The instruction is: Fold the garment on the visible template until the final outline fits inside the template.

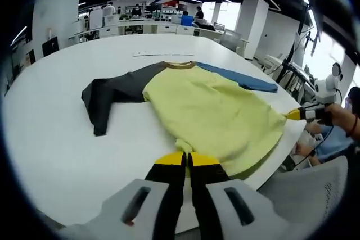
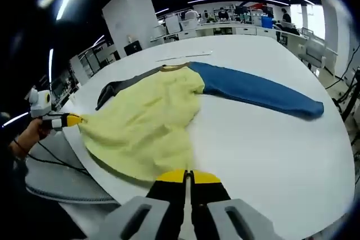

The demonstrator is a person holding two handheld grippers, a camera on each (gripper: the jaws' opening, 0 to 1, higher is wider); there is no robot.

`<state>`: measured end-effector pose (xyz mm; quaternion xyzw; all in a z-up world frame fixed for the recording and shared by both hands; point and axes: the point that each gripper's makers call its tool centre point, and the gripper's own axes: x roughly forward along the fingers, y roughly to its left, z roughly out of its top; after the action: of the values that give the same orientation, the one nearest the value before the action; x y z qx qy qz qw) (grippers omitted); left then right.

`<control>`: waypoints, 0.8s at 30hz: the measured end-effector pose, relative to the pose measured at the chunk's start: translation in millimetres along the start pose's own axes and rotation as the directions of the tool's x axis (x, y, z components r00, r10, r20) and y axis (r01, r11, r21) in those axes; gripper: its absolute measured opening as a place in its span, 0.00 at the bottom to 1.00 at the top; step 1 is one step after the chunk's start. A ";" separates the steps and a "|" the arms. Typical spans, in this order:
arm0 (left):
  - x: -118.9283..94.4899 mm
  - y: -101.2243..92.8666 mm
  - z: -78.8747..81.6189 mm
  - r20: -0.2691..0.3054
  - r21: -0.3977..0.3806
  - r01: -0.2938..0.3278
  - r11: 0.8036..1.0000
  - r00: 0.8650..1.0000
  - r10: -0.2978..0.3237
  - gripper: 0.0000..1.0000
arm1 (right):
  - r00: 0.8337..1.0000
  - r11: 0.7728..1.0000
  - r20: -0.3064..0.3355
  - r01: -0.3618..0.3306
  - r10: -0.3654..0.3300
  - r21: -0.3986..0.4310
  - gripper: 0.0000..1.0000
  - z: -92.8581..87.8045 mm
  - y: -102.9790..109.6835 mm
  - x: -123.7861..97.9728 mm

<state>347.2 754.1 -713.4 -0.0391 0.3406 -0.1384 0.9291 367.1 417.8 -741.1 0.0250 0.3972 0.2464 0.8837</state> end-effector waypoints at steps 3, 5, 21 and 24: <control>-2.8 4.6 -10.5 -0.051 -0.024 -0.033 0.999 0.998 0.032 0.00 | 1.000 1.000 -0.011 0.001 -0.001 -0.007 0.00 -4.4 2.0 -4.2; -4.2 3.1 -13.0 -0.055 -0.037 -0.035 0.999 0.998 0.033 0.00 | 1.000 1.000 -0.011 0.000 0.000 -0.010 0.00 -5.1 3.9 -6.3; -7.1 -4.4 -45.4 -0.201 0.114 -0.075 0.991 0.975 0.097 0.01 | 0.997 0.999 -0.068 0.046 -0.044 0.024 0.00 -28.2 -6.7 7.2; -9.3 0.8 -40.7 -0.180 0.127 -0.091 0.988 0.977 0.113 0.10 | 0.997 0.997 -0.051 0.060 -0.058 0.038 0.00 -25.1 -9.2 6.3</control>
<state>314.4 758.4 -738.8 0.0468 0.4189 -0.1137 0.8997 356.5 408.9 -764.8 0.0246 0.4246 0.2130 0.8796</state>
